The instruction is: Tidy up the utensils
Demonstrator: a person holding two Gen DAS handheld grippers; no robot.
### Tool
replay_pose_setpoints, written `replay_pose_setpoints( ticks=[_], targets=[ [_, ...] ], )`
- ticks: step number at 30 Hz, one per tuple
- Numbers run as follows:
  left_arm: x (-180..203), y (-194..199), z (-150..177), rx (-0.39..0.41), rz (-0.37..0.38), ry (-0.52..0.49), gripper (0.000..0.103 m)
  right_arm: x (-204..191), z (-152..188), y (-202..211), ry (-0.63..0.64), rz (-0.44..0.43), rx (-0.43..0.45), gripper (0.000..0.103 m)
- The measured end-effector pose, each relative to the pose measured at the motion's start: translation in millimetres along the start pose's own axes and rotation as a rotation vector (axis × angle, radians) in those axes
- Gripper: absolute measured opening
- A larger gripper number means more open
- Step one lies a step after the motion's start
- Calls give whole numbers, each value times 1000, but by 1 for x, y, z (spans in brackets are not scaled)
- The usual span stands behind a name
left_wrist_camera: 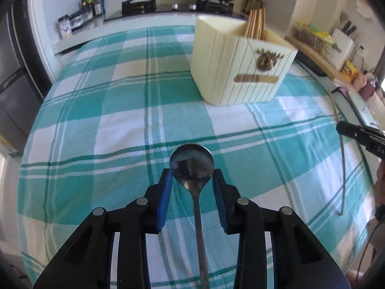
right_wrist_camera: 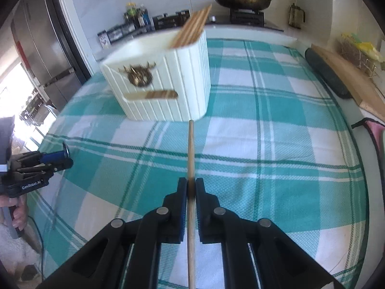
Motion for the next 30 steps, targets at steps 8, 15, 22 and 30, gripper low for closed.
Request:
replay_pose_setpoints(
  ticks=[8,15,22,30],
  targets=[
    [-5,89,-27,195,33,-4,34,-23,-24,95,36,-91,196,7],
    [-15,124,-69,277,64,20,2,-28,-69,118,46,-87,314,7],
    [-33,130,-89,297,39,11,3,-29,-109,135,24,-98,386,7],
    [-102,73,-30,81,-64,83,53,-25,-87,134,18,-119,358,7]
  ],
)
Point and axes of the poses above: each gripper's, at about its wrist camera, not at the fingertips, and y roughly against the way its jaws point, x to its right, z to its underside, the point moved 8 cm from there along -y, roughly the way its jaws point, and after that the axes turned 8 degrees about -y, right-handed, at the moved point
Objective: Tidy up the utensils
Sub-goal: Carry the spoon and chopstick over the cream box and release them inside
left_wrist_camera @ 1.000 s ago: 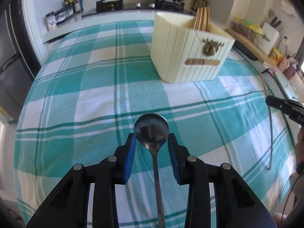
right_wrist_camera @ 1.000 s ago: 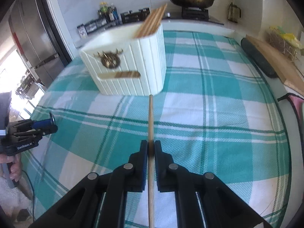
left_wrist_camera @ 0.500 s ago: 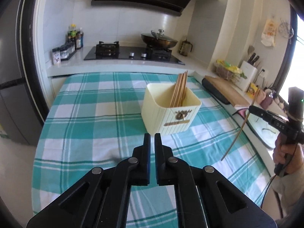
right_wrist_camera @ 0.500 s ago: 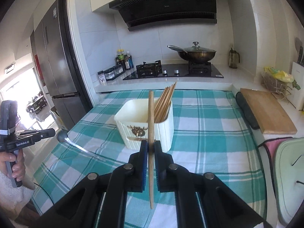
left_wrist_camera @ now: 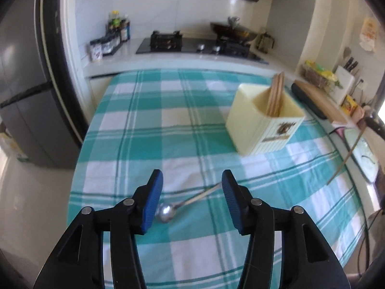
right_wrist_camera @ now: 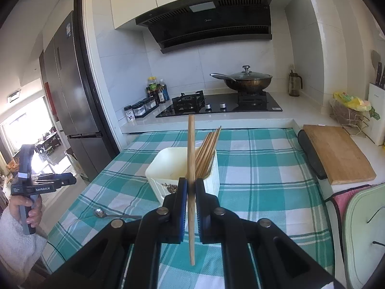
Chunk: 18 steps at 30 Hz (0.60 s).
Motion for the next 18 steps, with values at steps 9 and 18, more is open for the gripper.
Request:
replay_pose_setpoints(
  ticks=[9,18],
  targets=[
    [-43,-66,68,-111,16,305,53,2,37,-16,-44,-17,-76,7],
    [-41,-110,75,-168,3,314,4,-25,41,-8,1,-39,-62,7]
  ],
)
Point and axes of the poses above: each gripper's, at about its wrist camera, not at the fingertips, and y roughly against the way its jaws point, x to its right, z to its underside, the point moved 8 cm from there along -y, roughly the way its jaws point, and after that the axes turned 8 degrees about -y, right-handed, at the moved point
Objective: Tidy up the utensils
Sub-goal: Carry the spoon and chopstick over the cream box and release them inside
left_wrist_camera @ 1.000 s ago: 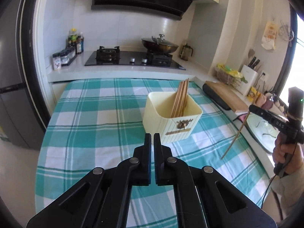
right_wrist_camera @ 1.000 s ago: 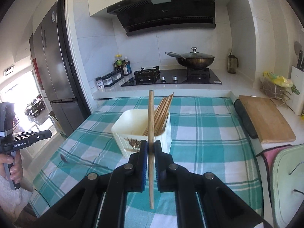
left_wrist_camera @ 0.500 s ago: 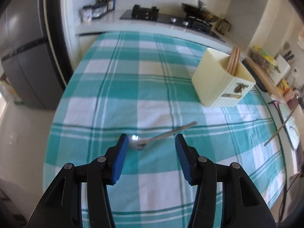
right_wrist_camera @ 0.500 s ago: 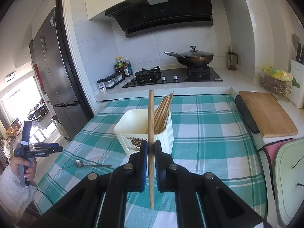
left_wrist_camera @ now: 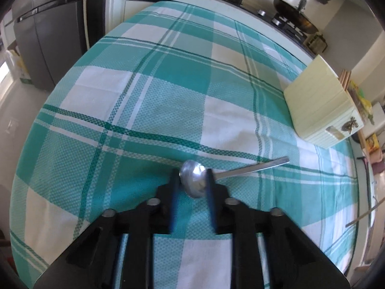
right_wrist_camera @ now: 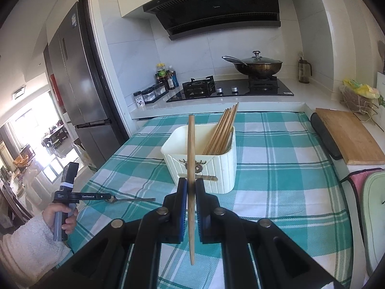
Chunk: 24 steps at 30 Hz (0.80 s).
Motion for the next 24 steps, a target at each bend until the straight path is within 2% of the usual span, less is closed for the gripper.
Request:
replay_pose_setpoints(
  ticks=[3,6,10,16,20,24],
  targets=[
    [2,6,-6,39,-18,-13,1,0,4,0,0,4,-8,7],
    [15,38,-21,120,-16,-45,1,-1,8,-1,5,10,-18,7],
    [46,95,-44,240,-56,-173,1,-7,10,1,28,15,-15,7],
    [88,160,-71,348,-81,-308,1,-10,3,3,30,7,3,7],
    [110,195,-99,411,-146,-392,1,-10,-8,3,49,15,18,7],
    [138,220,-137,465,-182,-444,1,-12,-37,1,77,25,50,7]
  ],
)
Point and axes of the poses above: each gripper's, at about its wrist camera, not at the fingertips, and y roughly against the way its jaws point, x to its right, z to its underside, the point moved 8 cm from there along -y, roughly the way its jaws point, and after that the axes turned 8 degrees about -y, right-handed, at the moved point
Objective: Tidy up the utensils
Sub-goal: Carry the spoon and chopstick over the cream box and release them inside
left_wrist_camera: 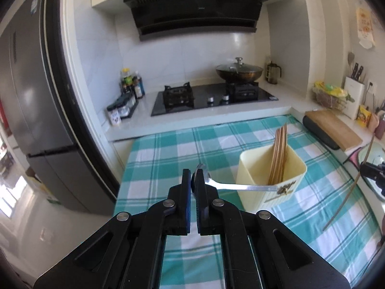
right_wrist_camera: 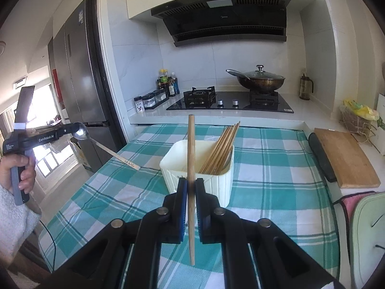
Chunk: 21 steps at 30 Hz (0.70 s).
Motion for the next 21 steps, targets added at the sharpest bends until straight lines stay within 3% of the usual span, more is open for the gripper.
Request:
replay_pose_setpoints(
  ticks=[6,10,12,15,21],
  targets=[
    [27,-32,-61,19,-28,-91,1,0,-79,-6,25,14,148,7],
    [55,-71,-70,-33,-41,-214,1,-2,-129,-22,45,23,286,7],
    [70,-93,-67,-76,-38,-285,1,2,-141,-44,50,24,294,7],
    [92,-127,-57,-152,-2,-367,1,9,-137,-87,61,40,232,7],
    [126,-187,-34,-258,54,-479,1,33,-89,-178,21,65,-69,7]
  ],
)
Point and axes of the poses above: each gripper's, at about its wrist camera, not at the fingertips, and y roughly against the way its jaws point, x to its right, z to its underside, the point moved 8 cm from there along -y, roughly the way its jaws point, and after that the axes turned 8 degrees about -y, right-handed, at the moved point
